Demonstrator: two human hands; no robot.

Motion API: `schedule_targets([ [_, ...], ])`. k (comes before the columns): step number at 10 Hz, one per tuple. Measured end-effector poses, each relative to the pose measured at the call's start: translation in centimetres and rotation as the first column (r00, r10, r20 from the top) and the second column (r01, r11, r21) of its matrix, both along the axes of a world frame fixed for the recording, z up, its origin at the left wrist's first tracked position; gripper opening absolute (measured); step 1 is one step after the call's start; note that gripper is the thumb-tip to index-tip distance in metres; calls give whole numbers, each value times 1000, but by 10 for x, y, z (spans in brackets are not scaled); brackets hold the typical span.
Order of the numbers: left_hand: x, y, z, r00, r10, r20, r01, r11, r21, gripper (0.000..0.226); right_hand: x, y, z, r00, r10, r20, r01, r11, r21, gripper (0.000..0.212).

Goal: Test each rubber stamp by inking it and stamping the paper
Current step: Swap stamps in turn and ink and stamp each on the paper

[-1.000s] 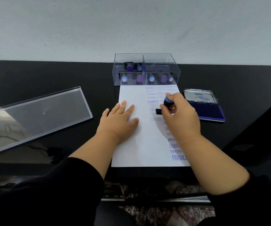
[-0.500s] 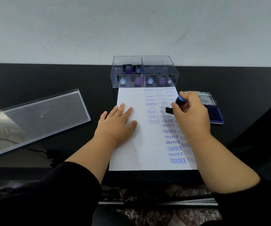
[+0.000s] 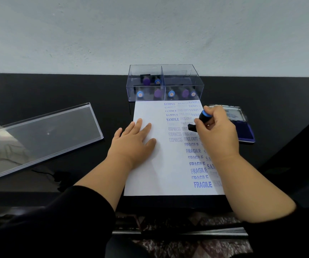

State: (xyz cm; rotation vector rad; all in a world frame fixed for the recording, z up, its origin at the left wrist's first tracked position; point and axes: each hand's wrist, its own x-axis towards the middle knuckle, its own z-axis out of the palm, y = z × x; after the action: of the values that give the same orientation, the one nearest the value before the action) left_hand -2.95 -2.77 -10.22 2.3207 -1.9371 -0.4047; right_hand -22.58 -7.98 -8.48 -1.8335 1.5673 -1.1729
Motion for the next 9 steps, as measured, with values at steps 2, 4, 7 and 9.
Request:
schedule_targets([
  [2, 0, 0, -1, 1000, -1, 0, 1, 1000, -1, 55, 1, 0, 0, 1000, 0, -7, 0, 1000, -2, 27],
  [4, 0, 0, 1, 1000, -1, 0, 1, 1000, 5, 55, 0, 0, 2, 1000, 11, -14, -11, 1000, -7, 28],
  [7, 1, 0, 0, 1000, -4, 0, 4, 1000, 2, 55, -43, -14, 14, 981, -135, -138, 129, 990, -49, 20],
  [9, 1, -1, 0, 1000, -4, 12, 4, 1000, 9, 55, -62, -20, 7, 959, -204, -197, 201, 979, -32, 19],
])
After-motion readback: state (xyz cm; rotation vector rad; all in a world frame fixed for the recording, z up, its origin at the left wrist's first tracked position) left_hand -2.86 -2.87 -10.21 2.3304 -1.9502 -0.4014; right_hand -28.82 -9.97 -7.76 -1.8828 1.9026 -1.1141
